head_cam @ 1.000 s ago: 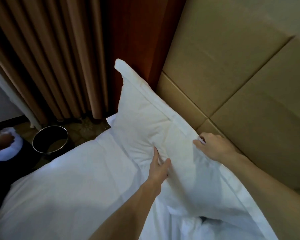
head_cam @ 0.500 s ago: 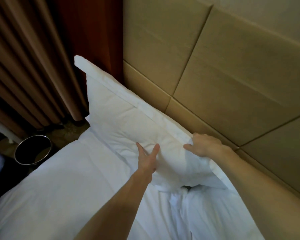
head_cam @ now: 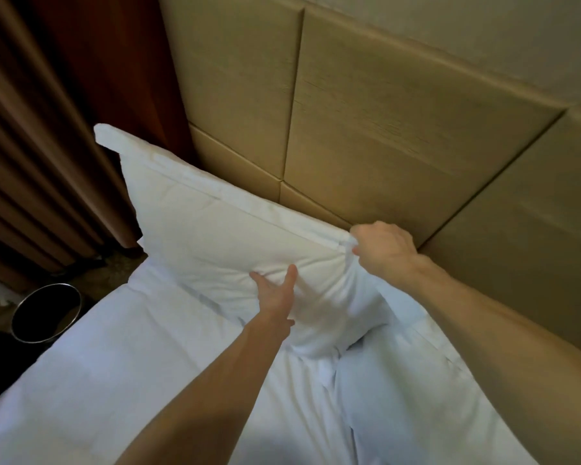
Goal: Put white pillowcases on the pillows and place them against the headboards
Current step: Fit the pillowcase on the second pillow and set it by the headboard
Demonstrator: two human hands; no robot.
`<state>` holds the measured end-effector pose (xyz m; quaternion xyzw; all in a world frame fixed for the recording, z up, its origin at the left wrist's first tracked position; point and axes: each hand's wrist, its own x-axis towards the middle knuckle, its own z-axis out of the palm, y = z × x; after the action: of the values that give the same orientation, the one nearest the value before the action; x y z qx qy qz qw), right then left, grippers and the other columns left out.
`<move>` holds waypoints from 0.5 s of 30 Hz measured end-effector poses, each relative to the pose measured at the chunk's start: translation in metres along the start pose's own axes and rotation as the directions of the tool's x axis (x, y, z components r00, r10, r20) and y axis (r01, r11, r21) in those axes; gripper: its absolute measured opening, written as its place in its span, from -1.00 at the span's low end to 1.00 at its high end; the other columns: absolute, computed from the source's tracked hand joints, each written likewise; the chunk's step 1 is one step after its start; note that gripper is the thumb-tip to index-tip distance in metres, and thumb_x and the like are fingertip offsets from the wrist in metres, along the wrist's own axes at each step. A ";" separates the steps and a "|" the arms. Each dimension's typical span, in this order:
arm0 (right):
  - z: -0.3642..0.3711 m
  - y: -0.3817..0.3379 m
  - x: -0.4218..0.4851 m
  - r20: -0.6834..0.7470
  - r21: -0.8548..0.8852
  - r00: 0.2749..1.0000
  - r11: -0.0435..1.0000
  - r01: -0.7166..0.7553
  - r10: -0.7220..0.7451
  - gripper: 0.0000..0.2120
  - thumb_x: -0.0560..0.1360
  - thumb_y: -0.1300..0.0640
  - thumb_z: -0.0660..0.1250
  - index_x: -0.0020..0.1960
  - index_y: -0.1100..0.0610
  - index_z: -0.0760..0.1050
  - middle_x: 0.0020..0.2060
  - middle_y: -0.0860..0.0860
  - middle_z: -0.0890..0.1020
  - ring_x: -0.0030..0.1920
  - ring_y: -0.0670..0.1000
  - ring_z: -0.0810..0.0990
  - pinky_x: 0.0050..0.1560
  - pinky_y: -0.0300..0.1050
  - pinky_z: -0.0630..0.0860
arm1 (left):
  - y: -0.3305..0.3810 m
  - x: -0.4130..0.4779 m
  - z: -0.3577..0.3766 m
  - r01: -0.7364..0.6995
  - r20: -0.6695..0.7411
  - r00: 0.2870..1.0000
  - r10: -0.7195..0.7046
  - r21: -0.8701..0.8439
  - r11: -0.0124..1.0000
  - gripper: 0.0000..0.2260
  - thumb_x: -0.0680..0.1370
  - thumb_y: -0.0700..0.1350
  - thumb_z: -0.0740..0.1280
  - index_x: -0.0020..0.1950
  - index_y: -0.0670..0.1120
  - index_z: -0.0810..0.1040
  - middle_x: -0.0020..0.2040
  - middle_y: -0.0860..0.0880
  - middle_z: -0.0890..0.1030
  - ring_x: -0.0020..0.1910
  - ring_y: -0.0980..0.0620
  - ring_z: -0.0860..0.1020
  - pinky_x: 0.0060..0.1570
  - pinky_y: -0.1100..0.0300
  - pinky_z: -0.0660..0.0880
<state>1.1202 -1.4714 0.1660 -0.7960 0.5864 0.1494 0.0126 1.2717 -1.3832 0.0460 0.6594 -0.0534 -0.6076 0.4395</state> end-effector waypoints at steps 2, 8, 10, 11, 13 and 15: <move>-0.007 0.002 0.003 -0.018 -0.020 1.000 1.000 -0.015 0.015 -0.91 0.60 0.15 0.24 0.07 0.07 0.49 0.03 0.09 0.60 0.02 0.17 0.58 -0.17 -0.03 0.37 | 0.005 -0.001 0.009 0.005 -0.046 0.999 -0.004 0.017 1.000 -0.04 0.43 0.28 0.42 0.52 0.33 -0.28 0.57 -0.01 0.09 0.45 -0.24 0.26 0.19 -0.34 0.44; 0.036 0.006 -0.002 0.002 -0.030 0.995 0.995 -0.097 0.097 -0.84 0.59 0.21 0.22 0.13 0.05 0.49 0.09 0.06 0.62 0.06 0.13 0.61 -0.16 -0.07 0.39 | -0.015 0.014 0.014 0.051 -0.051 0.998 -0.044 0.141 0.989 -0.01 0.42 0.29 0.42 0.51 0.33 -0.31 0.57 -0.03 0.09 0.44 -0.28 0.26 0.14 -0.39 0.44; 0.054 0.010 -0.009 0.024 -0.029 0.992 0.992 -0.120 0.121 -0.83 0.56 0.27 0.22 0.07 0.04 0.47 0.05 0.04 0.63 0.02 0.10 0.62 -0.18 -0.08 0.39 | -0.028 0.022 0.012 0.050 -0.014 0.999 -0.048 0.201 0.978 0.00 0.40 0.32 0.42 0.48 0.36 -0.34 0.59 -0.01 0.04 0.48 -0.26 0.22 0.17 -0.37 0.42; 0.059 0.013 -0.011 0.025 -0.039 0.992 0.992 -0.124 0.125 -0.82 0.55 0.28 0.23 0.05 0.03 0.46 0.03 0.03 0.63 0.01 0.10 0.62 -0.18 -0.08 0.39 | -0.033 0.024 0.010 0.039 -0.002 0.999 -0.040 0.227 0.973 0.01 0.40 0.33 0.42 0.48 0.35 -0.36 0.59 -0.01 0.02 0.49 -0.25 0.20 0.21 -0.36 0.41; 0.063 0.018 -0.013 0.023 -0.047 0.994 0.993 -0.107 0.108 -0.82 0.54 0.28 0.24 0.04 0.02 0.44 0.02 0.02 0.63 0.00 0.09 0.63 -0.20 -0.07 0.38 | -0.039 0.025 0.007 0.015 0.005 1.000 -0.017 0.254 0.967 0.02 0.39 0.33 0.41 0.49 0.33 -0.36 0.60 0.00 0.02 0.51 -0.21 0.19 0.30 -0.31 0.37; 0.062 0.021 -0.013 0.014 -0.030 0.998 0.997 -0.065 0.065 -0.88 0.56 0.23 0.24 0.00 0.02 0.40 0.01 0.01 0.63 -0.03 0.10 0.62 -0.23 -0.07 0.36 | -0.039 0.026 0.004 -0.012 0.010 1.000 0.010 0.235 0.972 0.01 0.42 0.28 0.43 0.52 0.28 -0.33 0.60 0.00 0.05 0.51 -0.18 0.20 0.37 -0.25 0.33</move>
<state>1.0834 -1.4534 0.1139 -0.7754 0.6097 0.1643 0.0005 1.2572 -1.3771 0.0015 0.7036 -0.1306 -0.5975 0.3616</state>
